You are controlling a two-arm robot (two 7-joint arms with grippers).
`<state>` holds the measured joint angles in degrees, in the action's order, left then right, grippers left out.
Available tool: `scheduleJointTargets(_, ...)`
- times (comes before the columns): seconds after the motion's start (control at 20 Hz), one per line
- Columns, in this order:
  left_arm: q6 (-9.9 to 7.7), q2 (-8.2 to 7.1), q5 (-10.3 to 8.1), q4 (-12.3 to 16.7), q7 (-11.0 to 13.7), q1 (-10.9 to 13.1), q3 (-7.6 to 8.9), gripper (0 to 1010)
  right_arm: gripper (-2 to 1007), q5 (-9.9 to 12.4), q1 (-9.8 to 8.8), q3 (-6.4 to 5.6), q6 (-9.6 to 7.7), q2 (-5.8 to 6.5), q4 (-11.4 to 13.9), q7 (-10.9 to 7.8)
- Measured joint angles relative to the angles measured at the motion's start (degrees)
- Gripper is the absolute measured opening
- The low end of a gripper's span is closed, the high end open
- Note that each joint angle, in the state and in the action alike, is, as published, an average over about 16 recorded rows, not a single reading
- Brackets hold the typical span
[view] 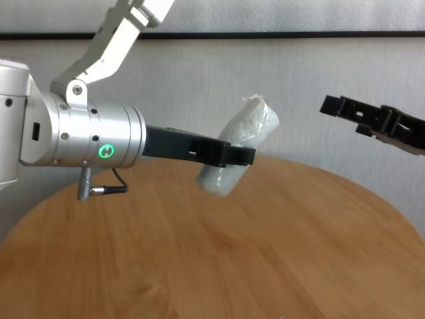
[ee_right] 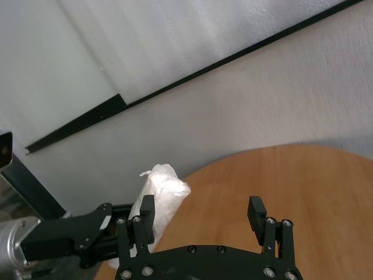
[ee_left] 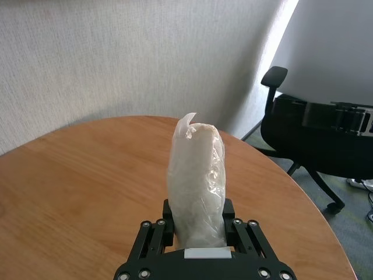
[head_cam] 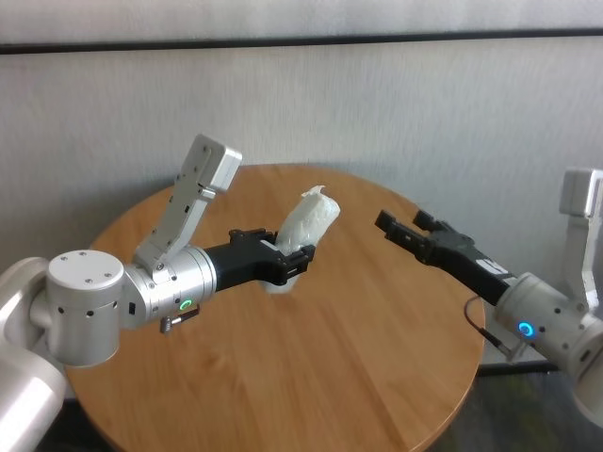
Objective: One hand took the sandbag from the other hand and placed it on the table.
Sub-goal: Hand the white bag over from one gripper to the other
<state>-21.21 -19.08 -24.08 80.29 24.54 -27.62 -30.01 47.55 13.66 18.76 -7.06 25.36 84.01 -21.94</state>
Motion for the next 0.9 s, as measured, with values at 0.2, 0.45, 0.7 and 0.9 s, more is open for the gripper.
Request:
scheduleJointTargets(0.2,0.00,0.01,0.00,0.0,0.0,0.0,0.01,495,1003,5.2,0.75,-0.36,-3.54,-1.79,-1.4,-1.13)
scheduleJointTargets(0.45,0.00,0.02,0.00,0.0,0.0,0.0,0.03,495,1003,8.7,2.05,0.31,-5.97,-3.44,-3.2,-1.50)
scheduleJointTargets(0.7,0.00,0.02,0.00,0.0,0.0,0.0,0.04,495,1003,10.5,3.63,1.59,-7.06,-4.69,-5.3,-1.90)
scheduleJointTargets(0.9,0.00,0.02,0.00,-0.1,0.0,0.0,0.05,495,1003,11.6,5.03,2.61,-7.47,-5.57,-7.1,-2.41)
